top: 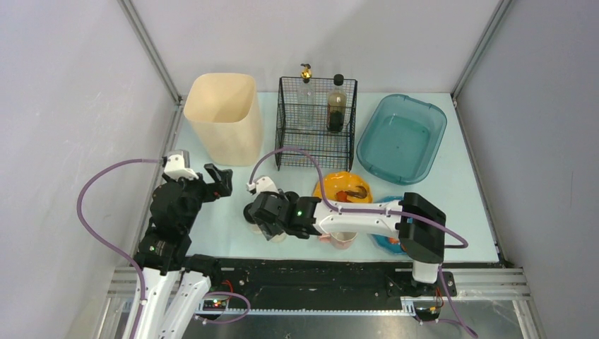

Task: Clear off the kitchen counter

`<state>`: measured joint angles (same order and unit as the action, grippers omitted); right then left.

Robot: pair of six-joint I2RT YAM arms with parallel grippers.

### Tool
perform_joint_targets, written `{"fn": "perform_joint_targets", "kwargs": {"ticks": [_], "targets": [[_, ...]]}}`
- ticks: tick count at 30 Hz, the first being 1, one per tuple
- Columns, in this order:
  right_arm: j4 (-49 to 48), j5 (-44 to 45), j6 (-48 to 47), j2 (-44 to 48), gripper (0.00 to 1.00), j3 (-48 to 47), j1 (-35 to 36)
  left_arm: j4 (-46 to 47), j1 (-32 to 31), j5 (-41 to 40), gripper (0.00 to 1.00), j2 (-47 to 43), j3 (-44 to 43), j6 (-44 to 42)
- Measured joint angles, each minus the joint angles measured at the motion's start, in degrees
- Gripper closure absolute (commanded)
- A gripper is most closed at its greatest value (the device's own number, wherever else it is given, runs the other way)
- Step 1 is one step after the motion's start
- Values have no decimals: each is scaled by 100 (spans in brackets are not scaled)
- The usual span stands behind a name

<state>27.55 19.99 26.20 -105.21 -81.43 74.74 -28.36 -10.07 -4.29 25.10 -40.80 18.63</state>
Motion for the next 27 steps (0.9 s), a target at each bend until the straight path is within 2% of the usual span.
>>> {"fn": "perform_joint_targets", "kwargs": {"ticks": [4,6,11,18,20,24,27], "targets": [[39,63,-170,72,72,35,140,0,0,0,2,0,0,-2],[111,66,-249,205,74,101,234,0,0,0,2,2,0,-2],[363,26,-337,778,74,157,400,0,0,2,2,26,0,-2],[695,-44,-535,2070,73,173,439,2,0,4,2,118,0,-2],[776,2,-625,2428,70,173,433,0,0,4,2,138,0,-2],[822,153,-863,3018,68,175,297,2,0,7,2,151,0,-2],[815,280,-1082,3279,70,166,-59,0,4,7,2,151,0,-2]]}}
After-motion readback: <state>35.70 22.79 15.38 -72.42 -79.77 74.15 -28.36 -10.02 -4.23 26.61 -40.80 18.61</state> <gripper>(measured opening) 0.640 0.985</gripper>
